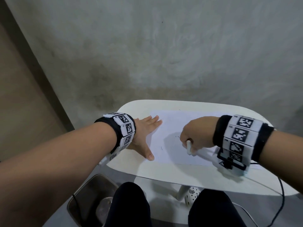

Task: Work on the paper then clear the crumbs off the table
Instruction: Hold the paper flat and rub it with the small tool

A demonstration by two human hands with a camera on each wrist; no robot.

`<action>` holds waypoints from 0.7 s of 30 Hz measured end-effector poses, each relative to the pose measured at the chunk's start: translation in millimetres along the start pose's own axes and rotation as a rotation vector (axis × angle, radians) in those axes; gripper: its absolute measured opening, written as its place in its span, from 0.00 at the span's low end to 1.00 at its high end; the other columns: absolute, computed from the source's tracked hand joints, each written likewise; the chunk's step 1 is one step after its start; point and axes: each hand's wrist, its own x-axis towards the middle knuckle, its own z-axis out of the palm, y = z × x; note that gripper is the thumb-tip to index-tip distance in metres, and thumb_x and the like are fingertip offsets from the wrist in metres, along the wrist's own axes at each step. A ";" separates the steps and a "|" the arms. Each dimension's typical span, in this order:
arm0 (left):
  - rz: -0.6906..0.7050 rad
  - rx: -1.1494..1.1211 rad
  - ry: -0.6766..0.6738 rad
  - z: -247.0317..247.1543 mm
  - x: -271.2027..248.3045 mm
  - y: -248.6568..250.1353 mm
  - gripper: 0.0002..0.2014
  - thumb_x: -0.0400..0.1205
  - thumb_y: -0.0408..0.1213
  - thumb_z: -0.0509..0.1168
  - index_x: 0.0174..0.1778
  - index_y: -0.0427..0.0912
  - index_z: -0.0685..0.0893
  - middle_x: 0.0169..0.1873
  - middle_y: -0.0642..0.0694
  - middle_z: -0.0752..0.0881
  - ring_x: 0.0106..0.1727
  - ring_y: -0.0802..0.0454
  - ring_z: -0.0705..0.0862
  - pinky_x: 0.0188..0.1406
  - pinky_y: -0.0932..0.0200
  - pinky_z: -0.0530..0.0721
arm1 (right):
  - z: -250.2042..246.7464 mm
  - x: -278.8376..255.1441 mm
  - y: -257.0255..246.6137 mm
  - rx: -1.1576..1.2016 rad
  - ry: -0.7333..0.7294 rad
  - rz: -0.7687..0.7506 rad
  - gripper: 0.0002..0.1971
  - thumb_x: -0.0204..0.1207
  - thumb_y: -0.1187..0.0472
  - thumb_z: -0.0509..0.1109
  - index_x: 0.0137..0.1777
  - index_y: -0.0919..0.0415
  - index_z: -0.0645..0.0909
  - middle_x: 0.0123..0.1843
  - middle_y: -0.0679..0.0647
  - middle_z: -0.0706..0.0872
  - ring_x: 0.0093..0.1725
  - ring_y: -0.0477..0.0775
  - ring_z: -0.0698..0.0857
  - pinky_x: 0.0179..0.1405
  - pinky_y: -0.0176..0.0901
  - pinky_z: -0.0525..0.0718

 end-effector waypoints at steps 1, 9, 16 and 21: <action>-0.005 0.006 0.009 0.5 0.3 0.0 0.69 0.65 0.69 0.73 0.82 0.50 0.26 0.81 0.53 0.25 0.83 0.53 0.29 0.84 0.40 0.41 | -3.8 5.8 -2.0 -0.023 0.057 0.004 0.05 0.70 0.64 0.65 0.36 0.53 0.78 0.35 0.47 0.81 0.36 0.52 0.76 0.30 0.37 0.67; -0.022 -0.001 0.013 1.5 1.8 0.4 0.69 0.65 0.68 0.74 0.82 0.50 0.26 0.81 0.53 0.25 0.83 0.54 0.29 0.84 0.40 0.42 | -5.1 11.9 -13.9 -0.093 0.016 -0.037 0.13 0.75 0.63 0.65 0.30 0.52 0.69 0.37 0.47 0.78 0.41 0.55 0.75 0.29 0.35 0.65; -0.043 0.006 0.041 2.5 3.8 2.5 0.70 0.63 0.69 0.75 0.83 0.49 0.28 0.82 0.52 0.27 0.84 0.52 0.32 0.83 0.45 0.42 | -19.7 27.4 -25.4 -0.072 0.218 -0.026 0.05 0.74 0.61 0.65 0.37 0.55 0.76 0.34 0.49 0.79 0.38 0.54 0.76 0.25 0.36 0.65; -0.032 -0.010 0.040 2.5 4.3 2.4 0.70 0.64 0.67 0.76 0.83 0.48 0.27 0.83 0.51 0.27 0.84 0.50 0.32 0.83 0.44 0.40 | 2.9 13.2 -17.0 0.022 0.140 -0.137 0.12 0.70 0.61 0.70 0.30 0.53 0.71 0.36 0.47 0.81 0.37 0.53 0.76 0.32 0.39 0.70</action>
